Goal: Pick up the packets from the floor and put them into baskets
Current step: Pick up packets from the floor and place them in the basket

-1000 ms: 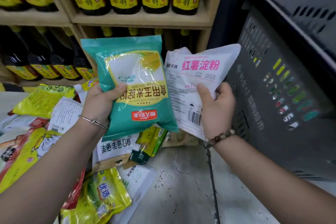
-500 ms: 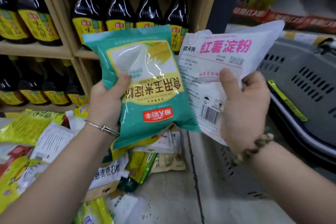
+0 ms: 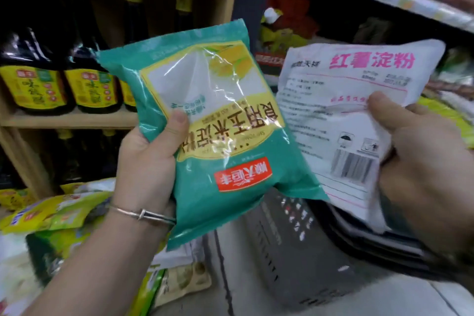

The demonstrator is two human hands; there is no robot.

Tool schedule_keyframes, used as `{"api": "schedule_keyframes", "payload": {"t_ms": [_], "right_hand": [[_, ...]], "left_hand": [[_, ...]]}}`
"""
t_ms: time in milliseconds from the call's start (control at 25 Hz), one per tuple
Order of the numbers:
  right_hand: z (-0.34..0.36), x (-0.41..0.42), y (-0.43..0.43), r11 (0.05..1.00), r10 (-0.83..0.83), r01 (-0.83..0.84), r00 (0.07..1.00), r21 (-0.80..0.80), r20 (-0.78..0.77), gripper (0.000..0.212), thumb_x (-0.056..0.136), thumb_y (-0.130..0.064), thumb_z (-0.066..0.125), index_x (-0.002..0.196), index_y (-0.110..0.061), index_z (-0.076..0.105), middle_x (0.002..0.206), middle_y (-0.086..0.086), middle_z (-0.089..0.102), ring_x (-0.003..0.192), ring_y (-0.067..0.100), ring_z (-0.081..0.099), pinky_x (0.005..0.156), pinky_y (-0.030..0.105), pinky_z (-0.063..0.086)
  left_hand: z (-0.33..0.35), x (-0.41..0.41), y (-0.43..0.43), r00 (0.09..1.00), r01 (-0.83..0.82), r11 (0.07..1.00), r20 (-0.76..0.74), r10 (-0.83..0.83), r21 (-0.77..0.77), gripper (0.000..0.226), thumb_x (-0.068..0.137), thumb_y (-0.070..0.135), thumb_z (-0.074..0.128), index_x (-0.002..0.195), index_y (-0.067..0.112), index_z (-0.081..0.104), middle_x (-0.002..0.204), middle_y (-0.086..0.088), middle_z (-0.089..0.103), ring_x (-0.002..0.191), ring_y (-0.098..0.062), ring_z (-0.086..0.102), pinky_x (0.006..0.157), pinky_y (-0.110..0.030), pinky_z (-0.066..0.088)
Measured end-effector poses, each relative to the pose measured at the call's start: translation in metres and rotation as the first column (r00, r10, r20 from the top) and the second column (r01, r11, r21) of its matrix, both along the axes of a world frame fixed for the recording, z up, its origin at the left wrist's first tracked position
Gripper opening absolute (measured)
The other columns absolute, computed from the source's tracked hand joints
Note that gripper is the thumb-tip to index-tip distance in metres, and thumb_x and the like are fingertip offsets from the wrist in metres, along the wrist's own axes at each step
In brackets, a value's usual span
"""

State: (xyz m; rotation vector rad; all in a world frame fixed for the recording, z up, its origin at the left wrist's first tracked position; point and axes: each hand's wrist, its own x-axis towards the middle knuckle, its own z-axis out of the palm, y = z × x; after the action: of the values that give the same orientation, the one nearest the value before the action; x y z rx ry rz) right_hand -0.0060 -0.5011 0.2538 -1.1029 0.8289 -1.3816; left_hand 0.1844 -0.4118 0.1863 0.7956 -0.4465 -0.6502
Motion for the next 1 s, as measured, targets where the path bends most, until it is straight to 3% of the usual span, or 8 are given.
{"api": "schedule_keyframes", "payload": {"t_ms": [120,280,440,600,720,840,880,1000], "right_hand": [[0.012,-0.03,-0.026,0.999,-0.017,0.008,0.985,-0.05,-0.17,0.012,0.09,-0.013,0.055,0.102,-0.01,0.059,0.087,0.006,0.074,0.078,0.023,0.071,0.054,0.036,0.056],[0.03,-0.064,-0.064,0.995,-0.007,-0.02,0.966,-0.101,-0.26,0.009,0.091,-0.011,0.053,0.094,-0.013,0.061,0.082,0.004,0.074,0.073,0.021,0.071,0.051,0.033,0.055],[0.044,-0.099,-0.104,0.996,-0.023,-0.01,0.939,-0.093,-0.344,0.009,0.089,-0.007,0.055,0.092,-0.011,0.063,0.084,0.009,0.073,0.073,0.025,0.071,0.052,0.036,0.056],[0.019,-0.122,-0.149,0.999,0.044,-0.031,0.842,0.034,-0.538,0.008,0.089,-0.004,0.057,0.085,-0.008,0.064,0.077,0.012,0.072,0.065,0.025,0.07,0.047,0.036,0.055],[-0.02,-0.126,-0.184,0.996,0.086,-0.055,0.652,0.066,-0.753,0.004,0.086,-0.008,0.063,0.085,-0.004,0.063,0.081,0.011,0.07,0.072,0.026,0.067,0.062,0.032,0.054],[-0.062,-0.132,-0.214,0.994,0.096,-0.064,0.169,0.087,-0.981,0.026,0.085,-0.025,0.067,0.075,-0.006,0.052,0.076,0.008,0.053,0.07,0.022,0.051,0.055,0.027,0.036],[-0.075,-0.134,-0.222,0.992,0.121,-0.055,0.089,0.117,-0.989,0.03,0.084,-0.028,0.066,0.073,-0.007,0.049,0.079,0.009,0.052,0.072,0.023,0.049,0.056,0.026,0.033],[-0.105,-0.138,-0.235,0.975,0.206,-0.094,0.017,0.204,-0.978,0.028,0.085,-0.028,0.065,0.087,-0.001,0.059,0.096,0.016,0.06,0.088,0.025,0.058,0.058,0.025,0.038]], "left_hand": [[0.005,-0.03,-0.024,0.995,0.096,0.995,0.03,-0.095,-0.03,0.012,0.068,0.021,0.063,0.065,0.021,0.074,0.072,-0.002,0.073,0.064,-0.018,0.07,0.055,-0.03,0.056],[0.018,-0.06,-0.059,0.976,0.217,0.976,0.039,-0.216,-0.029,0.01,0.07,0.019,0.064,0.067,0.019,0.073,0.075,-0.006,0.073,0.065,-0.021,0.07,0.055,-0.035,0.058],[0.028,-0.08,-0.09,0.967,0.239,0.953,0.044,-0.251,0.187,0.022,0.086,0.012,0.061,0.067,0.016,0.071,0.071,-0.007,0.073,0.059,-0.022,0.069,0.05,-0.038,0.057],[0.033,-0.101,-0.117,0.958,0.134,0.914,0.186,-0.218,0.383,0.03,0.088,0.012,0.062,0.059,0.017,0.07,0.06,-0.003,0.07,0.051,-0.019,0.067,0.048,-0.037,0.057],[0.03,-0.121,-0.153,0.89,-0.005,0.851,0.39,-0.236,0.525,0.025,0.086,0.01,0.064,0.061,0.013,0.066,0.06,-0.003,0.067,0.054,-0.019,0.065,0.059,-0.035,0.057],[0.018,-0.149,-0.19,0.731,-0.164,0.694,0.559,-0.392,0.701,0.009,0.086,0.013,0.064,0.085,0.005,0.068,0.084,-0.013,0.064,0.08,-0.027,0.063,0.072,-0.034,0.049],[0.007,-0.157,-0.201,0.664,-0.234,0.634,0.598,-0.449,0.737,0.016,0.088,0.016,0.062,0.094,0.001,0.066,0.091,-0.014,0.063,0.089,-0.029,0.062,0.07,-0.031,0.044],[-0.027,-0.181,-0.212,0.536,-0.333,0.469,0.574,-0.62,0.818,0.026,0.091,0.022,0.057,0.106,0.001,0.059,0.104,-0.014,0.062,0.104,-0.032,0.057,0.072,-0.029,0.037]]}}
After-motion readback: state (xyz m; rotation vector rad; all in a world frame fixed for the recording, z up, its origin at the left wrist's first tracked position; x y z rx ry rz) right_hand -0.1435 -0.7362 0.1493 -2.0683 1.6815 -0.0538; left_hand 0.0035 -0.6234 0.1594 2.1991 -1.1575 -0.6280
